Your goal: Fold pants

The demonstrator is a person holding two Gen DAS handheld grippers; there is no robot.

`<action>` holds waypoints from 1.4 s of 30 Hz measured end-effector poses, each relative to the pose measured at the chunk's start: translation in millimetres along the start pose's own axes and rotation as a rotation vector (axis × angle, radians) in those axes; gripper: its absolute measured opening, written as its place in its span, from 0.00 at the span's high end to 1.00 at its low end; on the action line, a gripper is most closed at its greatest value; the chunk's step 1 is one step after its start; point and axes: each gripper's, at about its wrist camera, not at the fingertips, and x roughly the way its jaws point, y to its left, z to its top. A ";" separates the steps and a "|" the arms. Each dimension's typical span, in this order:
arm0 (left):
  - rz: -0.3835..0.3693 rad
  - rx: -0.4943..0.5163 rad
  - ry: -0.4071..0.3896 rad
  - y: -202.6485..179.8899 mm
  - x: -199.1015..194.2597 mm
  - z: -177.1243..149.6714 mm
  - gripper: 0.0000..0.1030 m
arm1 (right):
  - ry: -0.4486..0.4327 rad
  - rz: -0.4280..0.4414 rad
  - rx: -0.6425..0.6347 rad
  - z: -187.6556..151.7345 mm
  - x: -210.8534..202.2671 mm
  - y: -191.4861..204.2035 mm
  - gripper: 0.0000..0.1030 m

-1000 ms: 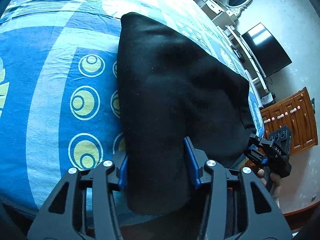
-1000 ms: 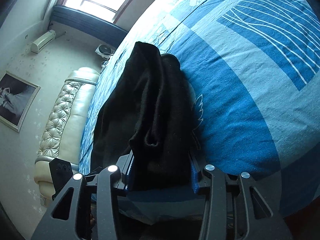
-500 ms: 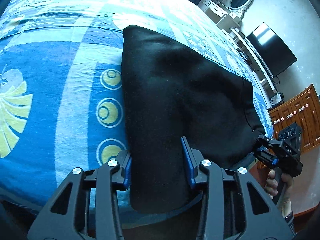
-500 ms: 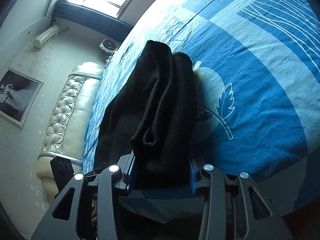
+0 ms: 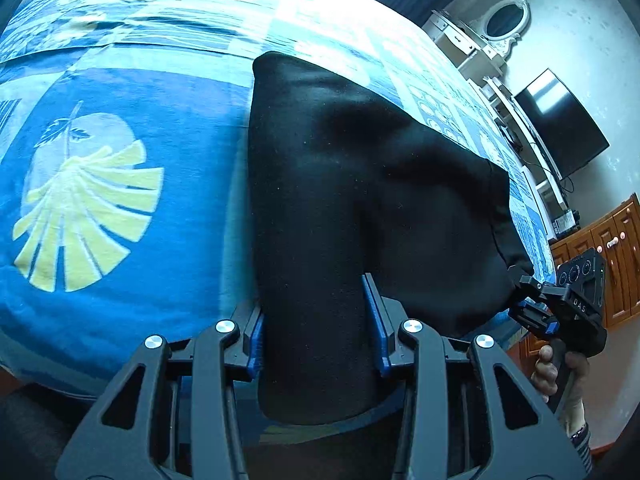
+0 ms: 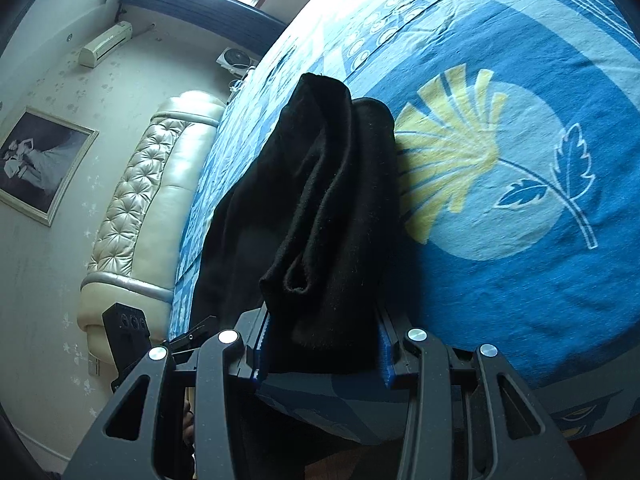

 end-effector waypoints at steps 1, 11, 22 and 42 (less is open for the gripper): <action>-0.002 -0.003 0.000 2.1 -0.9 -0.5 0.61 | 0.003 -0.006 -0.009 0.2 2.1 2.0 0.60; -0.054 0.016 -0.012 12.9 -3.0 1.7 0.37 | 0.005 0.025 0.071 0.4 -4.0 -14.8 0.37; -0.130 -0.017 0.026 23.6 21.5 34.1 0.28 | -0.035 0.015 0.031 32.9 1.8 -16.5 0.32; -0.067 0.037 -0.025 21.7 16.1 32.8 0.62 | 0.027 -0.012 -0.045 25.7 39.4 18.4 0.57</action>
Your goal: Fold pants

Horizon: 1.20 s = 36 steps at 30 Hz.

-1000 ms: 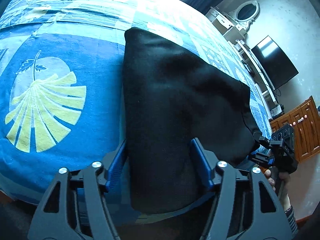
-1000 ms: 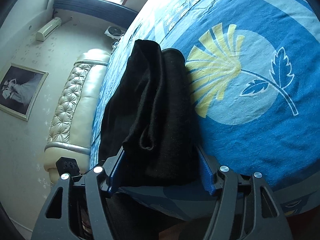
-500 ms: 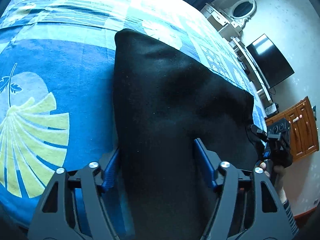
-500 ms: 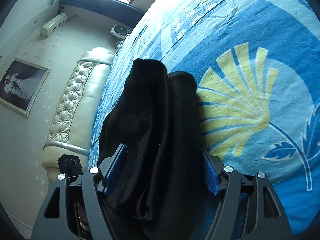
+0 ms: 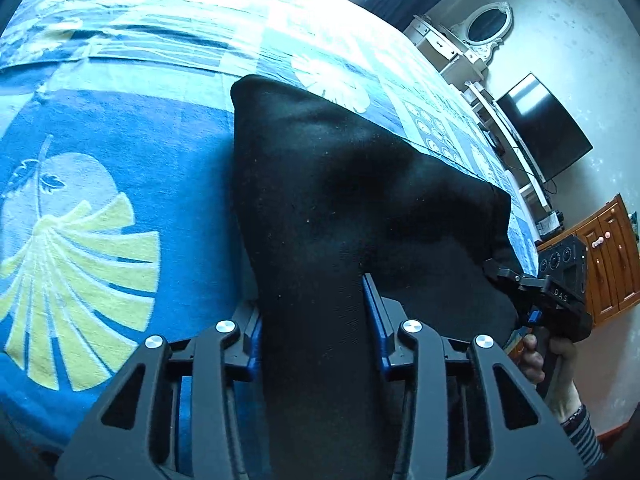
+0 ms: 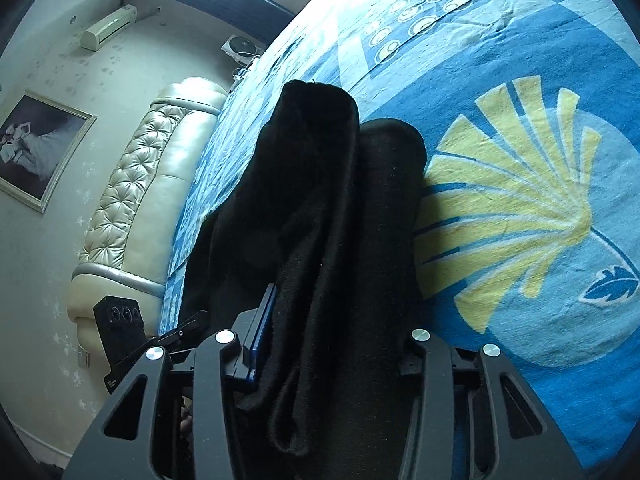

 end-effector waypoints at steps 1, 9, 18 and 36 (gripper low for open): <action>0.013 0.007 -0.005 3.1 -1.4 -1.1 0.62 | 0.004 0.000 -0.003 -0.1 3.6 3.5 0.57; 0.063 -0.034 -0.053 36.4 -30.2 -0.8 0.62 | 0.054 0.038 -0.035 -5.0 40.4 28.9 0.57; 0.062 -0.081 -0.082 60.0 -41.8 -4.2 0.62 | 0.077 0.040 -0.050 -7.3 56.7 38.5 0.57; 0.042 -0.090 -0.082 60.7 -40.1 -4.5 0.60 | 0.060 0.051 -0.031 -10.4 52.3 34.2 0.57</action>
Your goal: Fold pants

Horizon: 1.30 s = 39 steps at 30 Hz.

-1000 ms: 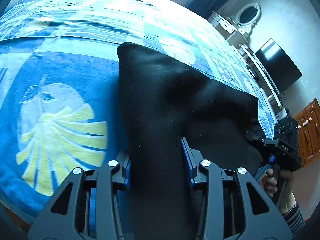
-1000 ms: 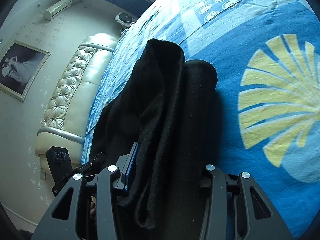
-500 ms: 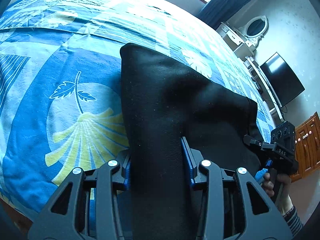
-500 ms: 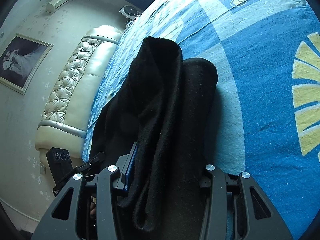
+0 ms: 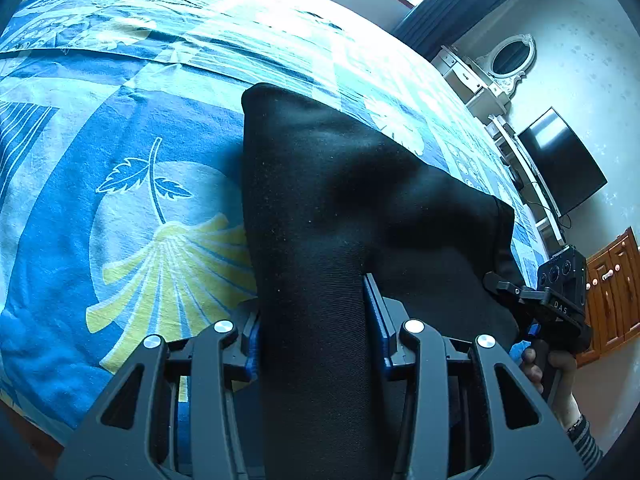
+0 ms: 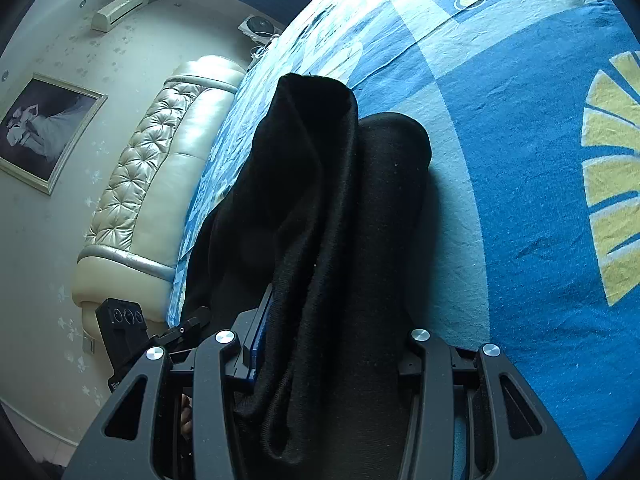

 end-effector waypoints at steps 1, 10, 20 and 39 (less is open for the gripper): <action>-0.001 0.000 0.000 0.1 0.2 0.0 0.60 | -0.001 -0.001 -0.001 -0.3 0.0 -0.3 0.57; -0.009 0.014 0.008 1.6 3.7 3.4 0.60 | -0.028 -0.002 0.011 -7.0 -5.3 -1.1 0.59; -0.033 0.051 0.014 6.3 10.1 9.6 0.56 | -0.038 0.015 0.026 -11.1 -9.3 -7.4 0.59; -0.245 -0.130 0.032 65.6 15.6 63.0 0.26 | -0.061 -0.023 0.006 35.2 -19.3 -14.5 0.29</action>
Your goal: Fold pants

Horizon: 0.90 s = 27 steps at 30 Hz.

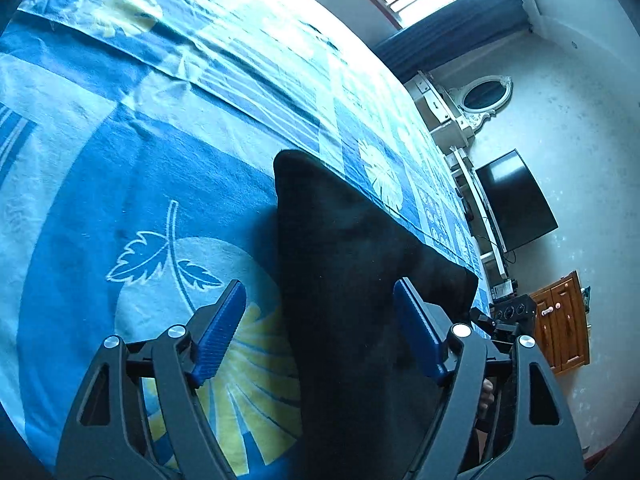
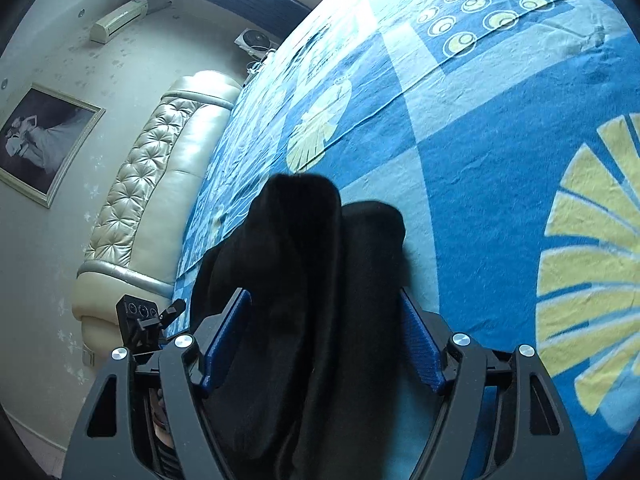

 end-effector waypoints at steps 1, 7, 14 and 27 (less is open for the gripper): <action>0.014 0.005 0.024 1.2 5.7 1.0 0.26 | -0.016 0.001 0.001 3.8 -0.2 -0.7 0.29; 0.026 0.042 0.070 -1.4 26.4 18.5 0.20 | 0.004 0.035 0.034 22.9 19.4 -8.9 0.26; 0.069 0.105 0.103 -12.7 48.4 29.3 0.32 | 0.057 0.020 -0.011 27.5 34.5 0.3 0.51; 0.207 0.239 0.029 -55.9 39.8 63.5 0.77 | -0.061 0.059 -0.132 47.4 24.6 52.7 0.66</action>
